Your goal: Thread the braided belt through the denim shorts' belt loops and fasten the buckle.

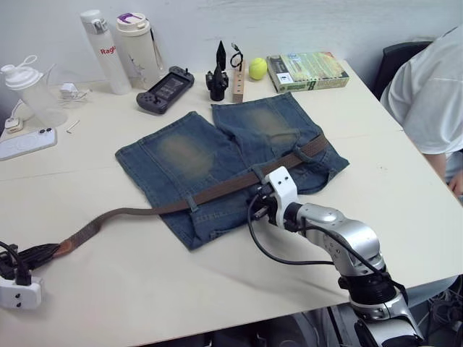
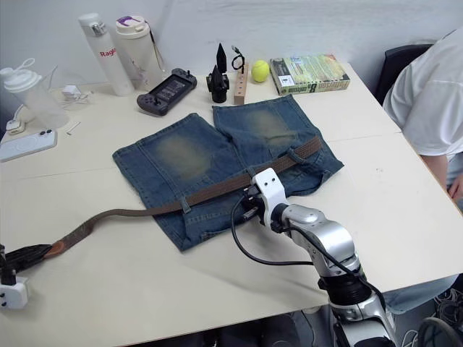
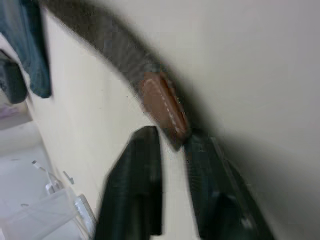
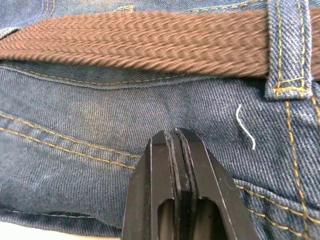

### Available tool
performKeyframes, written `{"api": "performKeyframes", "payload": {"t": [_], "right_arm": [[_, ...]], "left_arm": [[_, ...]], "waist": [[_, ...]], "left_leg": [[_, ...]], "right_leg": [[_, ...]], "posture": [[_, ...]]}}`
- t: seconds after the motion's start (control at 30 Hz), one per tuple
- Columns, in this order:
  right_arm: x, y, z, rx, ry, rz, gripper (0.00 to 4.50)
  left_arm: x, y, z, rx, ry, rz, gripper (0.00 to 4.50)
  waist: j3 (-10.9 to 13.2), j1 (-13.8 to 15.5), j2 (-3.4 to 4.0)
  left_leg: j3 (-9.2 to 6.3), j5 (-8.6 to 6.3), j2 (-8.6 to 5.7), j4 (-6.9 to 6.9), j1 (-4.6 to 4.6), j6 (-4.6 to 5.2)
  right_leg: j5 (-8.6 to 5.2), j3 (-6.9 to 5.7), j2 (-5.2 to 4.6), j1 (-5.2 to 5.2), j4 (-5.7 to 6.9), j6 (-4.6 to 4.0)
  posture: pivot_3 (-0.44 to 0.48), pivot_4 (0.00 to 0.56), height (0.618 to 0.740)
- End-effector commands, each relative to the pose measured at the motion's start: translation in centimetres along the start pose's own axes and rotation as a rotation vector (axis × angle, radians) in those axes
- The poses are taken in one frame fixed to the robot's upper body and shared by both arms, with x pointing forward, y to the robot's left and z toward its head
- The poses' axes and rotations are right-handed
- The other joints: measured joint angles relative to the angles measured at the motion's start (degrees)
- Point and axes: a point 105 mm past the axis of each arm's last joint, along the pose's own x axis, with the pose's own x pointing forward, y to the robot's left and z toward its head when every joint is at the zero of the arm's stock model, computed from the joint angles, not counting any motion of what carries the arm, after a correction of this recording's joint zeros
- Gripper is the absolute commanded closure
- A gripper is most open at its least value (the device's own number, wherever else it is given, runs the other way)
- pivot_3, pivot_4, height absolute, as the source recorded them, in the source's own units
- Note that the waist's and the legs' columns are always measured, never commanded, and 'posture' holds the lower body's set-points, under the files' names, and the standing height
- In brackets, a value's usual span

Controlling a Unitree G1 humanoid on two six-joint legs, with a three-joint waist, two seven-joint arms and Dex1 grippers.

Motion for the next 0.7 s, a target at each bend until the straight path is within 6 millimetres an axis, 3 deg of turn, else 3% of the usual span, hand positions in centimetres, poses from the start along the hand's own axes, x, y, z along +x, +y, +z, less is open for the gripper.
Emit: {"api": "performKeyframes", "payload": {"t": [0.03, 0.17, 0.27, 0.33, 0.43, 0.53, 0.7], "right_arm": [[0.2, 0.1, -0.6, 0.014, 0.024, 0.010, 4.50], [0.1, -0.6, -0.5, 0.021, 0.027, -0.006, 4.50], [0.0, -0.9, -0.2, 0.034, 0.017, -0.012, 3.61], [-0.1, -0.7, 0.3, 0.055, -0.001, 0.008, 2.67], [-0.6, -0.6, 1.3, 0.064, -0.029, 0.030, 1.49], [-1.6, -0.3, 2.6, 0.076, -0.064, 0.066, 0.20], [-4.0, -0.3, 4.7, 0.071, -0.120, 0.125, 0.03]], "left_arm": [[-0.5, 0.7, 0.3, -0.048, -0.030, -0.002, 1.76], [1.0, 5.3, 3.5, -0.102, -0.249, 0.131, 0.03], [2.2, 8.4, 7.7, -0.154, -0.448, 0.198, 0.00], [2.8, 9.9, 10.5, -0.250, -0.537, 0.199, 0.00], [3.4, 10.3, 14.8, -0.381, -0.653, 0.102, 0.00], [3.7, 10.2, 17.3, -0.479, -0.703, 0.030, 0.00], [4.3, 10.3, 19.2, -0.564, -0.726, -0.022, 0.00]], "waist": [[0.00, -0.05, 0.00], [-0.01, 0.11, -0.05], [0.05, 0.19, -0.39], [0.01, 0.11, -0.47], [0.08, 0.24, -0.38], [0.17, 0.48, -0.23], [0.25, 1.03, -0.16]], "left_leg": [[0.00, 0.00, 0.00, 0.00, 0.00, 0.00], [0.01, -0.01, -0.01, 0.06, -0.01, 0.00], [-0.04, -0.01, -0.01, 0.13, -0.05, 0.01], [-0.15, -0.02, 0.03, 0.18, -0.11, -0.01], [-0.18, -0.02, 0.00, 0.40, -0.14, 0.03], [-0.13, 0.00, -0.04, 0.52, -0.20, 0.12], [-0.13, 0.04, -0.10, 0.53, -0.37, 0.20]], "right_leg": [[0.00, 0.00, 0.00, 0.00, 0.01, 0.00], [0.00, 0.01, -0.06, 0.01, -0.02, 0.00], [0.04, 0.14, -0.15, 0.03, -0.03, -0.07], [0.09, 0.13, -0.20, 0.05, -0.09, -0.16], [0.12, 0.15, -0.19, 0.23, -0.22, -0.14], [0.14, 0.16, 0.02, 0.24, -0.21, -0.09], [0.16, 0.14, 0.29, 0.12, -0.22, -0.05]], "posture": [[0.000, 0.150, 0.723], [0.000, 0.150, 0.723], [0.000, 0.150, 0.723], [0.000, 0.150, 0.723], [0.000, 0.150, 0.723], [0.000, 0.150, 0.723], [0.000, 0.150, 0.723]]}}
